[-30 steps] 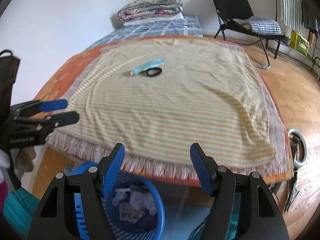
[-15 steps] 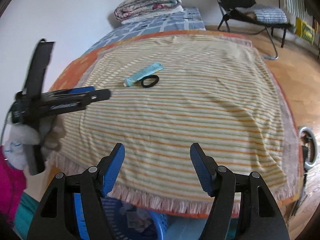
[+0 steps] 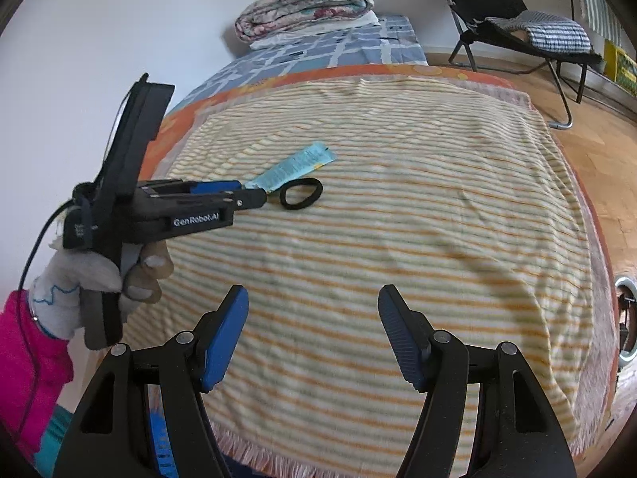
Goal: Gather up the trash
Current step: 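Move both grippers back to the light-blue tube and black hair tie, then grasp the light-blue tube with the left gripper while the right gripper grasps the black hair tie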
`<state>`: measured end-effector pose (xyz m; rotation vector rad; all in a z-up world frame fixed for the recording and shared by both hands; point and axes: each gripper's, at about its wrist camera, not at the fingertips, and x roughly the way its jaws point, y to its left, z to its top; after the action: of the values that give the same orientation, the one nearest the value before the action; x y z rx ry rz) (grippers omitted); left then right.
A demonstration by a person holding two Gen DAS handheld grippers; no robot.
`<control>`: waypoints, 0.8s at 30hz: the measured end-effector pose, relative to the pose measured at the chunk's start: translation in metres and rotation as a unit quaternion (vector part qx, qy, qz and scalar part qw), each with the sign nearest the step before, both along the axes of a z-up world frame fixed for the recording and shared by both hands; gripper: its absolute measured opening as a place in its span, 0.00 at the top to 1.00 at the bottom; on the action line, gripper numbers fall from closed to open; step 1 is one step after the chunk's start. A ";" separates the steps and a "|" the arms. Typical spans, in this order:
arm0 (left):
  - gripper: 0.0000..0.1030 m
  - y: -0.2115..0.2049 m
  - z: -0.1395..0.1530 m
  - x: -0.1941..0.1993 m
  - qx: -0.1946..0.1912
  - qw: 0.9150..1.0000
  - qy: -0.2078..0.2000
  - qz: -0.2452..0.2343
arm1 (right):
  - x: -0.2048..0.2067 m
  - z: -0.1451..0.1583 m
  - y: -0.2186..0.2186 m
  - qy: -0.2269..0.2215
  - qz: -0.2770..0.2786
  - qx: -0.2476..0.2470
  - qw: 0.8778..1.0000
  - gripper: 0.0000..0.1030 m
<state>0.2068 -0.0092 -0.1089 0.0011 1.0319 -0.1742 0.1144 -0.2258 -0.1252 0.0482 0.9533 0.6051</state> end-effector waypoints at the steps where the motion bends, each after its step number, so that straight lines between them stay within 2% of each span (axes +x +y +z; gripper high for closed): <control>1: 0.63 -0.001 0.000 0.000 -0.001 1.000 -0.001 -0.002 | 0.003 -0.001 0.002 0.003 0.001 0.002 1.000 0.35; 4: 0.63 -0.004 0.002 0.002 -0.004 1.000 -0.004 -0.012 | 0.008 -0.002 0.004 0.006 0.003 0.003 1.000 0.35; 7: 0.63 -0.009 0.002 0.004 0.010 1.000 -0.008 -0.019 | 0.013 -0.003 0.006 0.010 0.004 0.006 1.000 0.35; 13: 0.64 -0.005 0.000 0.008 0.008 1.000 -0.008 0.003 | 0.019 -0.004 0.011 0.010 0.007 0.003 1.000 0.35; 19: 0.65 0.018 0.001 0.000 0.012 0.999 -0.002 0.032 | 0.035 -0.006 0.020 0.006 0.006 -0.003 1.000 0.35; 24: 0.65 0.042 0.003 -0.018 0.008 0.999 0.016 0.046 | 0.059 -0.012 0.036 0.016 0.006 -0.001 1.000 0.42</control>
<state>0.1893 0.0324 -0.1061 -0.0349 1.0631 -0.0829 0.1730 -0.1901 -0.1374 0.0507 0.9862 0.6169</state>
